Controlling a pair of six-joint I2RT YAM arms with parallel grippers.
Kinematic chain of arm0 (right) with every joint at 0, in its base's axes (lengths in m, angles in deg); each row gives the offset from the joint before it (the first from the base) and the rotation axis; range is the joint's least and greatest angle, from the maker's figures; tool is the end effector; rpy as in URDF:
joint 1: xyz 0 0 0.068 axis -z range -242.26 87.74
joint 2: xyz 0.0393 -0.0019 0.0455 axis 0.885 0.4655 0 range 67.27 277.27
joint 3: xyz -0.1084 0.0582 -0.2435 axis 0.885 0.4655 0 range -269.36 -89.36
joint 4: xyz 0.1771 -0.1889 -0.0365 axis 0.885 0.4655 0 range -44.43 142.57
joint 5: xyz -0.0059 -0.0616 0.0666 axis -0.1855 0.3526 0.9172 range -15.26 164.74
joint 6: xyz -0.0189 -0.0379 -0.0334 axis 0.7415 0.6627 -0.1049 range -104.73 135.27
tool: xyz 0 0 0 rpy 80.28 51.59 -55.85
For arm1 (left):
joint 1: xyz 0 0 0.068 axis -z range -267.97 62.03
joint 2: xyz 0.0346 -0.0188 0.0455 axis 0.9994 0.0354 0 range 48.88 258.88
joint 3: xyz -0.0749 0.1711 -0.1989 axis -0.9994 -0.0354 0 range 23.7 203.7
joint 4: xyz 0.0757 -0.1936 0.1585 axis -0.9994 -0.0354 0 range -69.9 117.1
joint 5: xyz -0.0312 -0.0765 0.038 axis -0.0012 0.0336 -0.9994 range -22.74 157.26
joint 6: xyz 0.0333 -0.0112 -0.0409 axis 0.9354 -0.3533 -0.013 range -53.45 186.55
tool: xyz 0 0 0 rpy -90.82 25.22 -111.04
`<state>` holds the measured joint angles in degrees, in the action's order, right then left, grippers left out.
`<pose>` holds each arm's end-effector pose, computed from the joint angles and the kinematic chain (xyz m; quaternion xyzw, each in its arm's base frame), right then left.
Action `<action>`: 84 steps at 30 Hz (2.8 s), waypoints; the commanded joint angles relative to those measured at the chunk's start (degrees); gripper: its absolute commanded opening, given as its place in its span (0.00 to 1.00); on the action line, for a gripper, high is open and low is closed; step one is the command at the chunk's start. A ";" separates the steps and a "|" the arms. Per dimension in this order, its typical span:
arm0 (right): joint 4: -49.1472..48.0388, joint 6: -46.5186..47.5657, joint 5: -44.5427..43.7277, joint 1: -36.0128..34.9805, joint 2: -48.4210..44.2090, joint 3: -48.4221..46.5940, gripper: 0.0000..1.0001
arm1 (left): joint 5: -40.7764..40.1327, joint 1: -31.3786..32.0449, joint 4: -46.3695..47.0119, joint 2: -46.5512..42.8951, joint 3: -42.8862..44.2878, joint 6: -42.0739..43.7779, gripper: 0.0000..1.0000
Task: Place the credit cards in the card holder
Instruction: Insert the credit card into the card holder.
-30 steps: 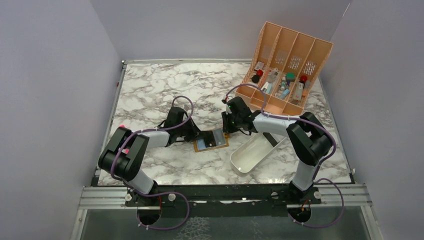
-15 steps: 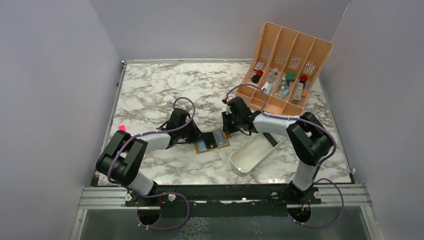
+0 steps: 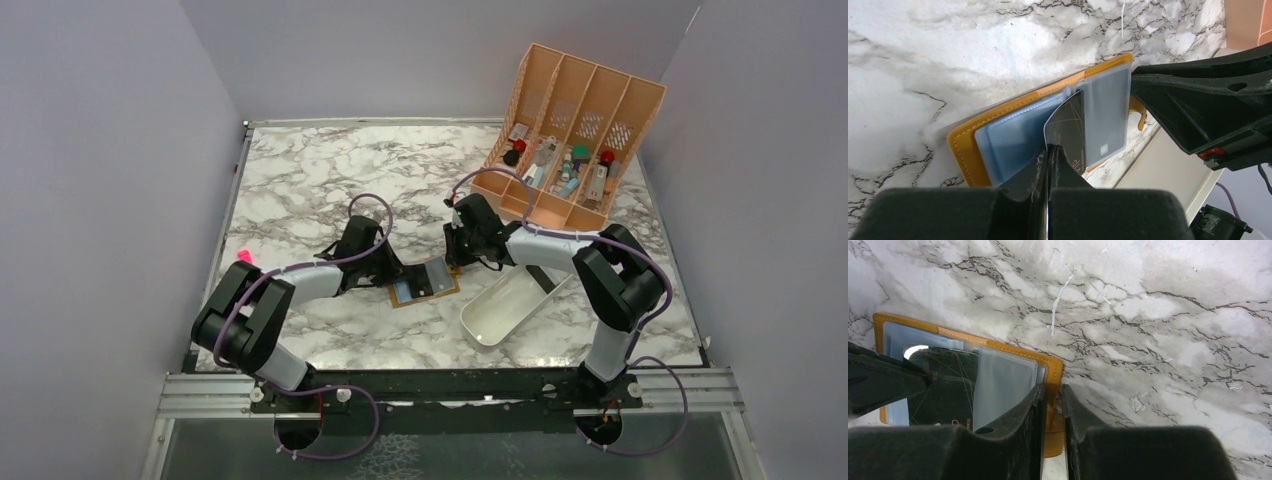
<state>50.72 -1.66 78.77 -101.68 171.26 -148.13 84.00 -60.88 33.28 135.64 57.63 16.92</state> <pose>0.2833 0.2361 0.1536 -0.1951 0.9198 0.1892 0.2830 0.2403 -0.1344 0.1395 -0.1270 0.9122 -0.3328 0.2026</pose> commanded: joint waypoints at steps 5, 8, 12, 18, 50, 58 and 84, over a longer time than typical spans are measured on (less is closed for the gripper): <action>3.09 -0.77 1.66 -0.40 3.51 2.81 0.22 | 1.27 0.37 4.36 2.20 -3.50 -3.36 0.00; 3.37 -1.24 2.11 -0.44 3.42 2.73 0.22 | 2.02 0.37 7.25 2.43 -4.85 -5.53 0.00; 3.36 -1.77 1.97 -0.48 2.19 3.45 0.21 | 0.07 0.35 8.14 1.66 -5.87 -6.12 0.00; 2.38 -3.34 3.88 -0.56 1.49 4.48 0.20 | -1.06 0.33 11.26 0.76 -7.21 -5.76 0.00; -4.28 -14.98 5.01 -0.66 -4.04 10.61 0.20 | -1.00 2.35 7.75 -2.30 -5.45 -2.04 0.40; -3.59 -14.46 4.32 -0.66 -4.70 10.61 0.20 | -3.34 2.35 1.24 -3.08 -2.01 0.32 0.27; -3.67 -14.80 4.05 -0.62 -4.16 9.81 0.19 | -0.64 4.58 -2.51 -1.46 -0.98 1.47 0.27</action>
<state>43.94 -16.24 82.99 -101.94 166.38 -139.03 82.51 -57.25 34.06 133.12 55.14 16.79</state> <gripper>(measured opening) 0.193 0.198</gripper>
